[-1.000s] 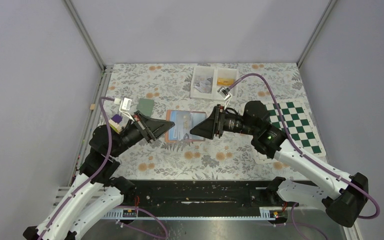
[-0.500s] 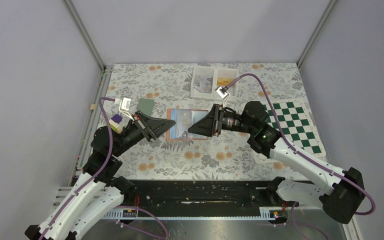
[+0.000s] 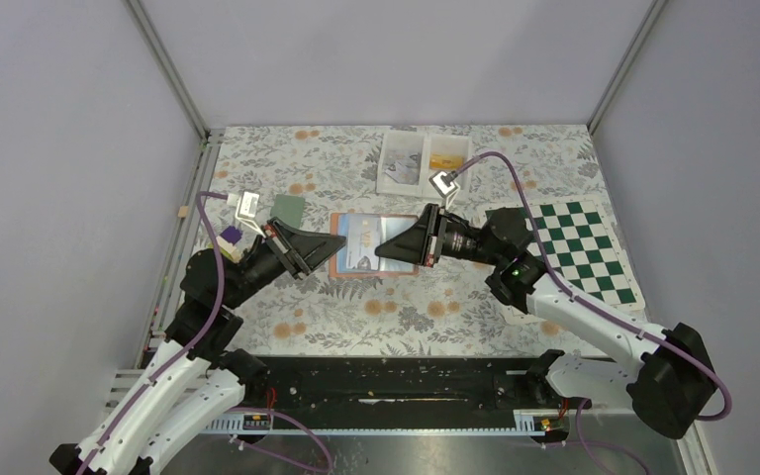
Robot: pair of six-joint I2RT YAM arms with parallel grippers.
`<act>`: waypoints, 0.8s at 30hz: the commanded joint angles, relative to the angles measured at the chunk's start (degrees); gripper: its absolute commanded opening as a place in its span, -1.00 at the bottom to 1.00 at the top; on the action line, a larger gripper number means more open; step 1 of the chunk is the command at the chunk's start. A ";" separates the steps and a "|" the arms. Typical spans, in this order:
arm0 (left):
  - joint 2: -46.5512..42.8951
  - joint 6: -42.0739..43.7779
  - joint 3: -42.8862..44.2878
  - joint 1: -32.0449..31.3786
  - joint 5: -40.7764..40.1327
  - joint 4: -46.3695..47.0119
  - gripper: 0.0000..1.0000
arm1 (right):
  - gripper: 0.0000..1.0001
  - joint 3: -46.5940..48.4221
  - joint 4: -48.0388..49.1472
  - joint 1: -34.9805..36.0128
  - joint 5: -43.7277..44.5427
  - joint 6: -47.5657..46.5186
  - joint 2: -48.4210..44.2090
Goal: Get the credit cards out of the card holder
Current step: Remove the credit card from the card holder.
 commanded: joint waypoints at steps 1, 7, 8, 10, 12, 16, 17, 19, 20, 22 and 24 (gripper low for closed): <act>-0.36 -0.02 -0.07 0.14 0.73 3.02 -1.00 | -1.00 -1.05 10.83 -0.96 -0.73 4.57 0.18; -0.52 -0.51 0.85 0.33 0.13 2.38 -1.00 | -1.00 -3.42 9.90 -3.84 -1.47 5.40 -1.86; -0.48 -1.10 0.80 0.39 0.06 2.84 -1.00 | -1.00 -3.59 9.60 -4.27 -1.97 5.34 -2.31; -0.67 -2.65 0.33 0.68 -0.07 4.22 -1.00 | -1.00 -4.01 8.79 -5.04 -2.53 5.08 -3.18; -0.67 -4.12 -0.02 1.11 0.00 5.45 -1.00 | -1.00 -4.31 7.87 -5.27 -3.00 4.08 -4.08; -0.41 -5.63 -0.52 1.70 0.58 6.84 -1.00 | -1.00 -4.76 6.14 -5.61 -3.89 2.74 -4.97; -0.50 -5.64 -0.49 1.86 0.40 6.59 -1.00 | -1.00 -4.90 6.01 -5.67 -4.23 2.63 -5.16; -0.86 -5.84 -0.78 2.29 0.03 6.45 -1.00 | -1.00 -5.12 5.72 -5.88 -4.76 2.38 -5.62; -1.09 -5.89 -0.95 2.47 -0.16 6.30 -1.00 | -1.00 -5.27 5.31 -6.09 -4.84 2.14 -5.91; -1.24 -5.52 -0.67 3.06 -0.27 5.28 -1.00 | -1.00 -5.47 4.06 -6.59 -4.90 1.44 -6.60; -1.16 -4.50 -0.18 3.47 -0.28 3.94 -1.00 | -1.00 -5.41 2.38 -7.11 -4.62 0.52 -7.32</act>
